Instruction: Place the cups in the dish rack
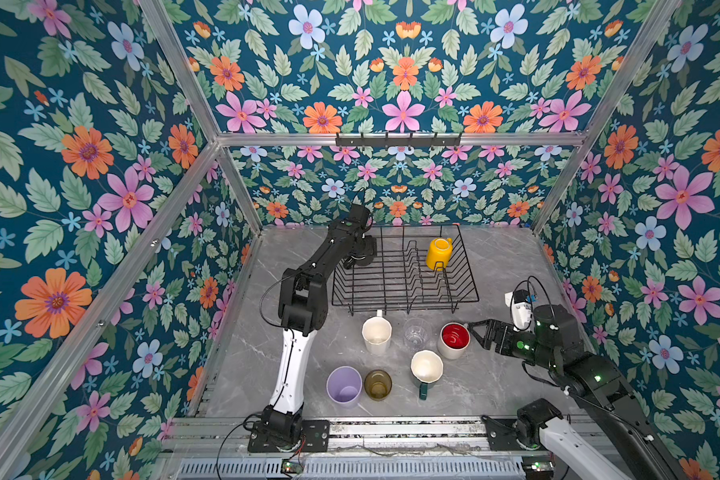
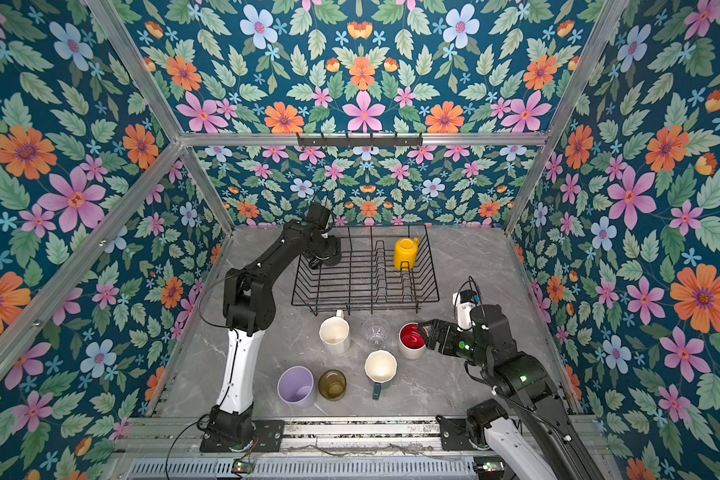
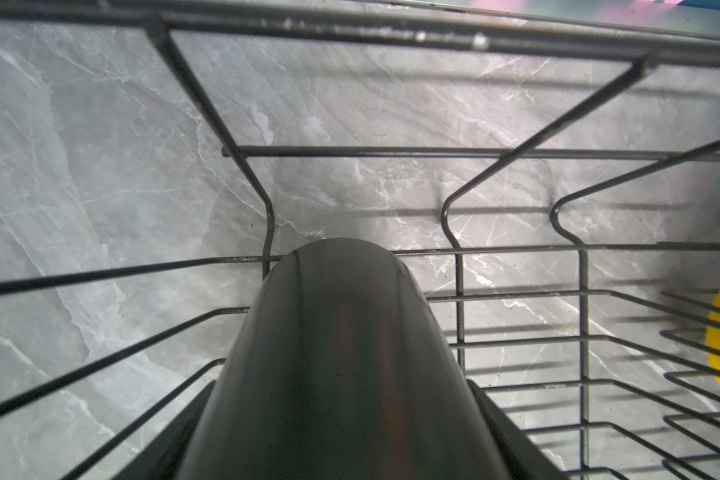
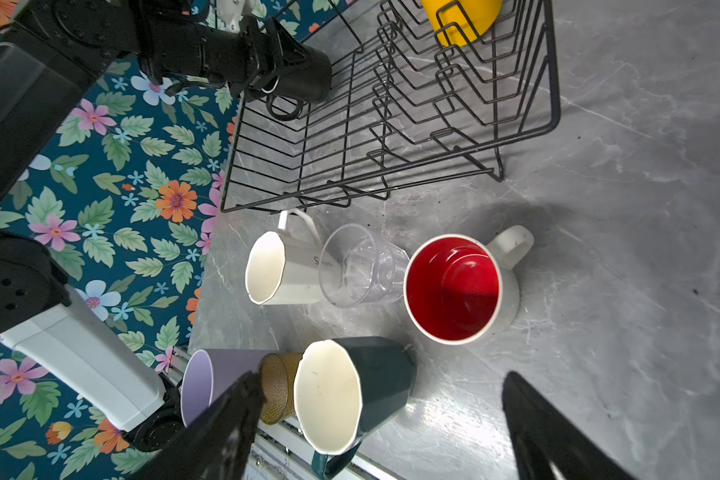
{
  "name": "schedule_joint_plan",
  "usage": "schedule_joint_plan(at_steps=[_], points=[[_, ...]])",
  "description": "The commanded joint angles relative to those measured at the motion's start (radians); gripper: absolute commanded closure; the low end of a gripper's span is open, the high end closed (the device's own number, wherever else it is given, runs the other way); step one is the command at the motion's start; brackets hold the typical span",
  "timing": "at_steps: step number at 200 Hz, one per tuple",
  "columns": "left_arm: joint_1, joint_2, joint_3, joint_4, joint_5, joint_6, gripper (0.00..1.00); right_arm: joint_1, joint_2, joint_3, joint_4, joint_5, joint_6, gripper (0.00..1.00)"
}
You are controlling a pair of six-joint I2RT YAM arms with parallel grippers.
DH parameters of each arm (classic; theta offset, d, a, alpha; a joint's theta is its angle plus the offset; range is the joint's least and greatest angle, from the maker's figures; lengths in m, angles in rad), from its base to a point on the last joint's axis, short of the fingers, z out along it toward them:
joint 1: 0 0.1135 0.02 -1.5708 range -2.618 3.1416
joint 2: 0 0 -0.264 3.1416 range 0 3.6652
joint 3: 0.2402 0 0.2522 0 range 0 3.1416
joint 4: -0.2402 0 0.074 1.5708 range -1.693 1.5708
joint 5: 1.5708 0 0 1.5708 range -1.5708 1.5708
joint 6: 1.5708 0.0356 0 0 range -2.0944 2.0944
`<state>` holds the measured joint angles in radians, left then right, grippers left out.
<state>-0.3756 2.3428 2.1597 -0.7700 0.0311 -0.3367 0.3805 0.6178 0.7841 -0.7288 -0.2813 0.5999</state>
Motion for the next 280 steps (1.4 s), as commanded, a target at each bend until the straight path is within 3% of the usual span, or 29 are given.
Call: schedule_joint_plan(at_steps=[1, 59, 108, 200, 280], points=[[0.000, -0.015, -0.006, 0.056, 0.013, 0.009, 0.21, 0.001, 0.030, 0.010, -0.035, 0.029, 0.007, 0.12], [-0.001, -0.030, -0.015, 0.069, 0.016, 0.013, 0.12, 0.001, 0.065, 0.010, -0.057, 0.057, 0.006, 0.16], [-0.001, -0.030, -0.016, 0.060, 0.010, 0.015, 0.15, 0.001, 0.077, 0.003, -0.055, 0.057, 0.005, 0.17], [-0.004, -0.042, -0.019, 0.060, 0.010, 0.023, 0.07, 0.001, 0.114, -0.013, -0.059, 0.080, 0.001, 0.18], [-0.004, -0.060, -0.028, 0.074, 0.007, 0.028, 0.06, 0.000, 0.145, -0.034, -0.048, 0.082, -0.002, 0.20]])
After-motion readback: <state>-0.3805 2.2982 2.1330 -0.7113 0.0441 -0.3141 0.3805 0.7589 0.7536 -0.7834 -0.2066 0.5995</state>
